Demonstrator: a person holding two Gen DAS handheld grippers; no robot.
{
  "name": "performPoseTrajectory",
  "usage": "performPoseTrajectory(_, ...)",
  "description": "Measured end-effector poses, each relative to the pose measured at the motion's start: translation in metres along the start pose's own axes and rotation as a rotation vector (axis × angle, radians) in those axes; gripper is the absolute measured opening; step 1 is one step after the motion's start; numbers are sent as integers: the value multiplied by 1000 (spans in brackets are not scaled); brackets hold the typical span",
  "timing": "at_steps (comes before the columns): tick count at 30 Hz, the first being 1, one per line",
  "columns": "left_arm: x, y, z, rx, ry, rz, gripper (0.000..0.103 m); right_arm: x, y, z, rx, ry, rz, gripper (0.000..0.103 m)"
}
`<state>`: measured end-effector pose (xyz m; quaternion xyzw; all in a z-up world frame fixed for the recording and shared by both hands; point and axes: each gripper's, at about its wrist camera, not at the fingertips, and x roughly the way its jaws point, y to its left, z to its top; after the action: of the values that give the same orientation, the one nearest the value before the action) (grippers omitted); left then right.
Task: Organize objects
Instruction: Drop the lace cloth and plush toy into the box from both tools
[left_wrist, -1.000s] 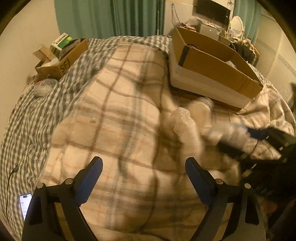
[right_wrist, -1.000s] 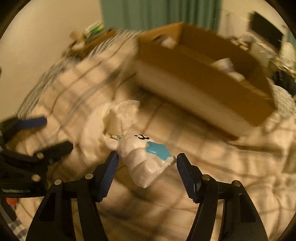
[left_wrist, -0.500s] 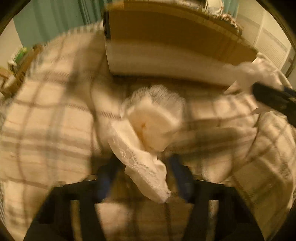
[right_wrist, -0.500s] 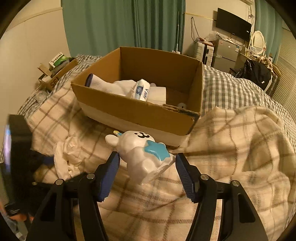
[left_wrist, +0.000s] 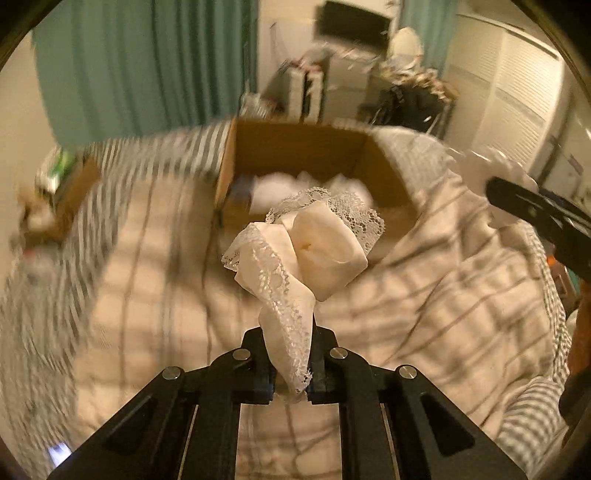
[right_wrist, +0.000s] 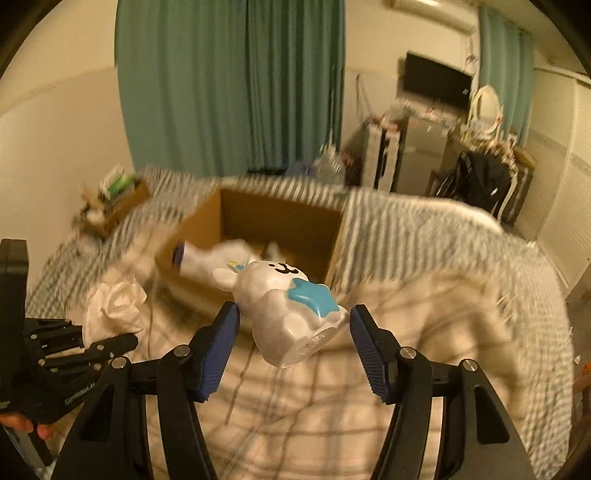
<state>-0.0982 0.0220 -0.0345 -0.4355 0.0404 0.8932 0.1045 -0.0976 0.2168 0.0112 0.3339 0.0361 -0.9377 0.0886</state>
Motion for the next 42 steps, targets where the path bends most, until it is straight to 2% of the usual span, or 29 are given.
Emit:
performPoseTrajectory(4,-24,-19,48,59,-80,-7,11,-28,-11,41,-12,-79,-26,62)
performPoseTrajectory(8,-23,-21,101,56,-115,-29,11,-36,-20,83,-35,-142,-38,62)
performPoseTrajectory(11,-11,-21,131,62,-139,2,11,-23,-27,109,-33,-162,-25,62)
performPoseTrajectory(14,22,-20,148,89,-128,30,11,8,-29,120,-49,-142,-21,62)
performPoseTrajectory(17,64,-17,143,96,-87,50,11,53,-27,112,-76,-81,-15,61)
performPoseTrajectory(22,125,-14,123,114,-24,71,11,129,-32,75,-26,11,42,61)
performPoseTrajectory(25,148,-9,119,113,-3,76,11,154,-36,62,-13,34,76,61)
performPoseTrajectory(29,160,-1,116,87,-1,64,11,165,-38,58,11,10,109,63)
performPoseTrajectory(30,159,0,114,78,0,60,13,162,-38,57,21,-4,119,63)
performPoseTrajectory(31,159,1,113,69,3,57,18,160,-39,58,33,-20,130,68)
performPoseTrajectory(32,157,-1,111,61,11,53,31,157,-42,57,51,-36,148,80)
performPoseTrajectory(33,154,-3,109,63,19,44,41,151,-43,58,66,-48,154,83)
performPoseTrajectory(34,148,-6,106,62,17,43,62,146,-43,59,74,-59,147,83)
performPoseTrajectory(35,142,-7,104,60,6,49,70,138,-44,62,78,-69,132,83)
performPoseTrajectory(39,103,-16,99,72,-30,63,72,103,-44,72,82,-70,53,83)
performPoseTrajectory(42,60,-22,101,65,-86,58,86,60,-44,83,95,-83,25,83)
